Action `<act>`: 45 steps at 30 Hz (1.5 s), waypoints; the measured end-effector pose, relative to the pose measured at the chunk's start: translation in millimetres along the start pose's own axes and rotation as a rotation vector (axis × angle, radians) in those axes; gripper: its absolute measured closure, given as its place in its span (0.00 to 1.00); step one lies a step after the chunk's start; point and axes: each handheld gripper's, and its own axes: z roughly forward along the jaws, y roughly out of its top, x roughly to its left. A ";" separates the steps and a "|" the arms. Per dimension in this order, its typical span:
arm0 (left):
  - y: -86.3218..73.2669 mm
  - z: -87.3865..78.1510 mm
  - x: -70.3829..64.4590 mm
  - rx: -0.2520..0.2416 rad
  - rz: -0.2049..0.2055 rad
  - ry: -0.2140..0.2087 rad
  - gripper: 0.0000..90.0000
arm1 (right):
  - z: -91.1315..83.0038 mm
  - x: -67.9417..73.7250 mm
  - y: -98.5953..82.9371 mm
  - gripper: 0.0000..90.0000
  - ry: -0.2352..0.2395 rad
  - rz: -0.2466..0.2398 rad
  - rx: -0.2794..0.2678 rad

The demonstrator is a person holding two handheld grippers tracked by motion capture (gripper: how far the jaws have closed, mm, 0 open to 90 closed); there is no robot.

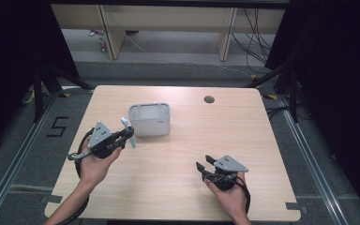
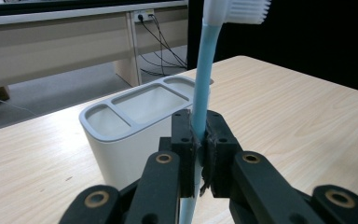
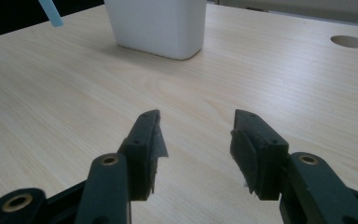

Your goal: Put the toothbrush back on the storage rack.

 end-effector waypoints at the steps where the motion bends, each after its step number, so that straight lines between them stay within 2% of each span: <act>1: 0.2 -0.4 0.8 0.001 0.002 0.004 0.93 | 0.1 1.1 -0.7 0.58 0.007 0.025 0.008; 4: 0.9 -1.0 3.3 0.002 0.002 0.014 0.93 | 0.5 0.1 -1.0 0.58 0.008 0.014 0.004; 5: 1.2 -1.0 4.2 -0.001 0.002 0.018 0.93 | 1.6 -0.9 -1.8 0.58 -0.010 -0.002 -0.004; 6: 2.0 -1.5 6.4 -0.003 0.000 0.025 0.93 | 0.9 -0.5 -2.1 0.58 0.002 0.014 -0.003; 8: 2.4 -1.6 7.2 -0.006 -0.005 0.026 0.93 | 0.2 -0.4 -2.4 0.58 -0.005 0.023 -0.002; 9: 2.9 -1.9 8.1 -0.006 -0.004 0.027 0.93 | 0.0 -1.8 -2.8 0.57 -0.016 0.008 -0.007; 11: 4.1 -1.9 9.8 -0.011 -0.006 0.030 0.93 | -0.8 -2.0 -3.2 0.57 -0.017 0.020 0.000; 14: 5.8 -1.6 12.4 -0.015 -0.010 0.039 0.93 | -1.0 -3.3 -3.8 0.57 -0.026 0.006 -0.001; 15: 6.4 -1.5 13.2 -0.016 -0.009 0.042 0.93 | -1.4 -3.1 -3.7 0.57 -0.027 0.013 0.000; 16: 7.3 -1.5 14.2 -0.014 -0.006 0.045 0.93 | -1.8 -1.4 -3.7 0.57 -0.018 0.042 0.009; 19: 9.9 -0.8 16.7 -0.016 0.000 0.056 0.93 | -1.0 -3.0 -3.9 0.57 -0.032 0.017 -0.016; 25: 14.7 1.0 21.0 -0.018 0.008 0.071 0.93 | -2.1 -4.1 -3.5 0.57 -0.035 0.018 -0.003; 26: 16.2 1.7 22.4 -0.018 0.012 0.075 0.93 | -2.3 0.5 -4.5 0.57 -0.027 0.091 0.003; 27: 16.2 1.7 22.4 -0.018 0.012 0.075 0.93 | -2.3 0.5 -4.5 0.57 -0.027 0.091 0.003; 28: 16.9 2.3 22.8 -0.021 0.010 0.077 0.93 | -1.5 -1.5 -4.8 0.57 -0.028 0.067 -0.005; 30: 18.7 3.2 24.1 -0.019 0.011 0.082 0.93 | -1.6 -1.6 -4.8 0.57 -0.027 0.066 -0.007; 31: 19.7 3.7 24.9 -0.018 0.015 0.084 0.93 | -3.6 -1.2 -4.3 0.57 -0.037 0.069 0.012; 32: 20.6 4.7 24.7 -0.015 -0.003 0.079 0.93 | -3.3 -1.3 -4.3 0.57 -0.036 0.069 0.010; 35: 23.4 6.3 26.5 -0.013 0.002 0.082 0.93 | -3.9 -0.7 -3.9 0.57 -0.034 0.080 0.013; 42: 29.5 8.7 27.9 -0.020 -0.001 0.084 0.93 | -3.3 -1.5 -4.2 0.57 -0.036 0.073 0.011; 44: 31.3 9.2 28.3 -0.019 -0.002 0.081 0.93 | -3.9 -0.4 -4.1 0.57 -0.035 0.086 0.016; 45: 31.9 9.5 28.5 -0.023 -0.002 0.081 0.93 | -3.5 -1.0 -4.1 0.57 -0.033 0.074 0.012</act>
